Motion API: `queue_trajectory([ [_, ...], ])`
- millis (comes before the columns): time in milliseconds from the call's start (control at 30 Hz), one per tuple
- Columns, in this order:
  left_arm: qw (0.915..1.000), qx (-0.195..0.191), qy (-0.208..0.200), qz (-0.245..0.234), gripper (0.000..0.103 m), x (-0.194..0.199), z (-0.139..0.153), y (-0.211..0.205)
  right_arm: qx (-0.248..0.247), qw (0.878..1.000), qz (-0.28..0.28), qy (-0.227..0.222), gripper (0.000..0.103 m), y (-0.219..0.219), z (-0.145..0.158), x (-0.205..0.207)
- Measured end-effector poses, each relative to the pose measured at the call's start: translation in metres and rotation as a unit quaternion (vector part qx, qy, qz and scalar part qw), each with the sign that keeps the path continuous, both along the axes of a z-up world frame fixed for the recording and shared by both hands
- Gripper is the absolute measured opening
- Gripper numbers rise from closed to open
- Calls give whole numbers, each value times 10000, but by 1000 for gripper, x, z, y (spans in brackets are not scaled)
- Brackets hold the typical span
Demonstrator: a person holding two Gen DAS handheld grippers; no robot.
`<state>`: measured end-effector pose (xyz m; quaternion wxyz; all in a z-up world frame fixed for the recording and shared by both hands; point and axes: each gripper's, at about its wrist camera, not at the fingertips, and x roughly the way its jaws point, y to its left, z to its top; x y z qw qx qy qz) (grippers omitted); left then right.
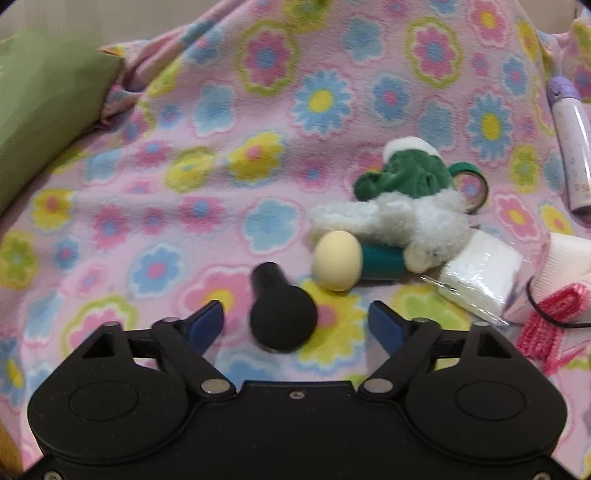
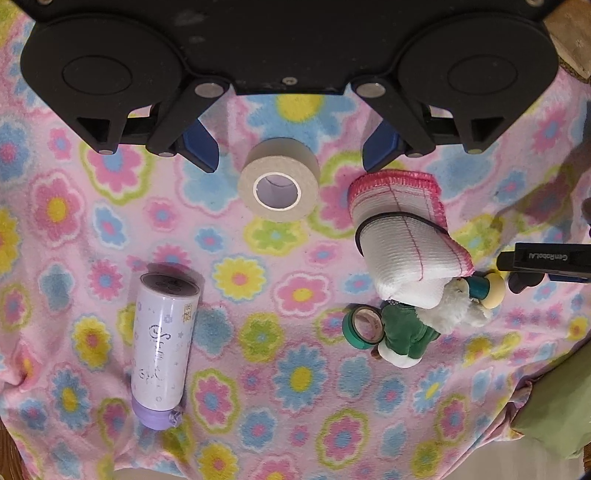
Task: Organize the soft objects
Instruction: 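Reach the left tool to the black sponge stick while the right tool reaches the towel bundle, then close the left tool on the black sponge stick while the right tool grips the towel bundle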
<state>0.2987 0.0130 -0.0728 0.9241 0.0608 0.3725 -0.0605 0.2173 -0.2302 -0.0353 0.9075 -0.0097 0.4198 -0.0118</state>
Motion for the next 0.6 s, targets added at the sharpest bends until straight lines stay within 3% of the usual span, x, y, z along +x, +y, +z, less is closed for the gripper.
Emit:
queue_trajectory([
  [133,9991,-284,60,-296,76,-6,2,-7,70,10000,-17,1,84,-1,0,1],
  [300,9949,-344,-272,-909,76,-25,17,-20,127,9999,9,-16,84,1,-1,1],
  [367,9908,-456,-335,-1226,82,-31,23,-21,157,9999,9,-25,84,2,-1,0],
  [500,9893,-111,-555,-1347,83,-37,24,-25,249,9997,57,-21,85,3,-3,-1],
  [600,9911,45,-471,-1248,83,-35,17,-23,201,9998,82,-1,85,6,-8,-1],
])
